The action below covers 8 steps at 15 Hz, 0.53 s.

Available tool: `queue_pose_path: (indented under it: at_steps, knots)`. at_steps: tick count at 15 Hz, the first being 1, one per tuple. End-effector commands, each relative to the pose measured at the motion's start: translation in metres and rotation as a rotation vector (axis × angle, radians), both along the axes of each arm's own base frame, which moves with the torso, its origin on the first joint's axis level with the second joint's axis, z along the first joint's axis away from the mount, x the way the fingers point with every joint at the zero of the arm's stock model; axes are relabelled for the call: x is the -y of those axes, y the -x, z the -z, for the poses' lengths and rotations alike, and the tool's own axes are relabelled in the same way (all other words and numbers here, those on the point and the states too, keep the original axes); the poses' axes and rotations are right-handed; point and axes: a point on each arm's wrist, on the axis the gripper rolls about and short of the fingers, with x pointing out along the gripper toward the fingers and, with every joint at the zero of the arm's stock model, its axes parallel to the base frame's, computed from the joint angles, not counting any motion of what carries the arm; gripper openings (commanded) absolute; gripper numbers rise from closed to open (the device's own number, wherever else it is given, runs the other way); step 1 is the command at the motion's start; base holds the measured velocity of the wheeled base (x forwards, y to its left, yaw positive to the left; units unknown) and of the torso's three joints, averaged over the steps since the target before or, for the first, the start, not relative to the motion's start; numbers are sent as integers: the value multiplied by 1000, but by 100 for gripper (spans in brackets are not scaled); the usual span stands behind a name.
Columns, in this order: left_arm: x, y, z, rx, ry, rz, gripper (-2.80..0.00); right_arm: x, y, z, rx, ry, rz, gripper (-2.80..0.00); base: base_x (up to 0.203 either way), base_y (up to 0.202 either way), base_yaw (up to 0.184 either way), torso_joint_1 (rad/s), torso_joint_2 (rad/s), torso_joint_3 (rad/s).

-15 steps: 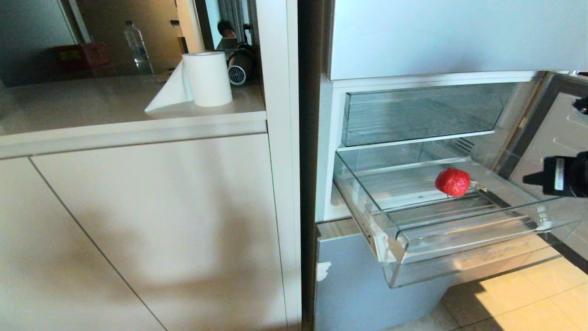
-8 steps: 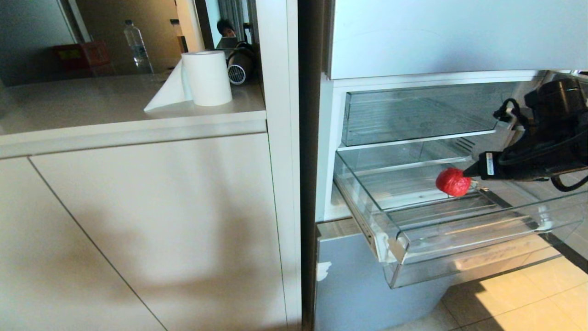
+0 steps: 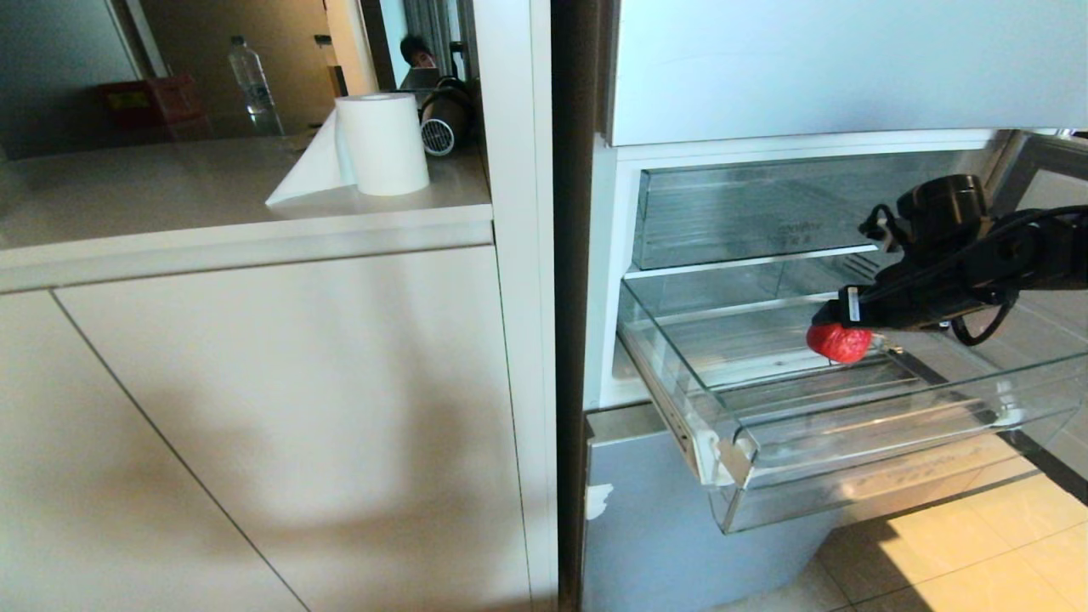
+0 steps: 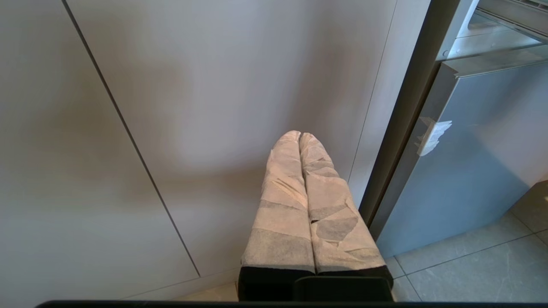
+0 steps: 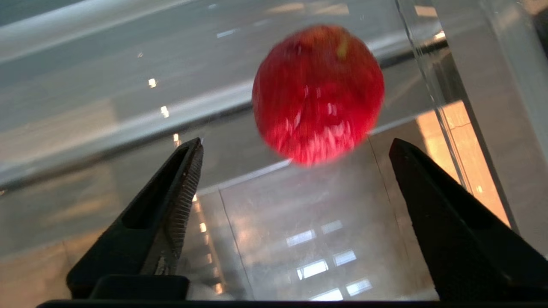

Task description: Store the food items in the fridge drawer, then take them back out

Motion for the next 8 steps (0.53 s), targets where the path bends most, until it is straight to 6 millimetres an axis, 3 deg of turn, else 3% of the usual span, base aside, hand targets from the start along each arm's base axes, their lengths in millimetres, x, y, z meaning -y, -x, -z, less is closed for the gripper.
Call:
queue_pose_path:
  at_steps: [1,8]
  knots:
    - [0,0,0,-2,0,0,-280,5,-16,15,-18,-4,15,0,0,0,0,0,0,0]
    - [0,0,0,-1,0,0,-280,12,-32,32,-37,-1,31,0,0,0,0,0,0,0]
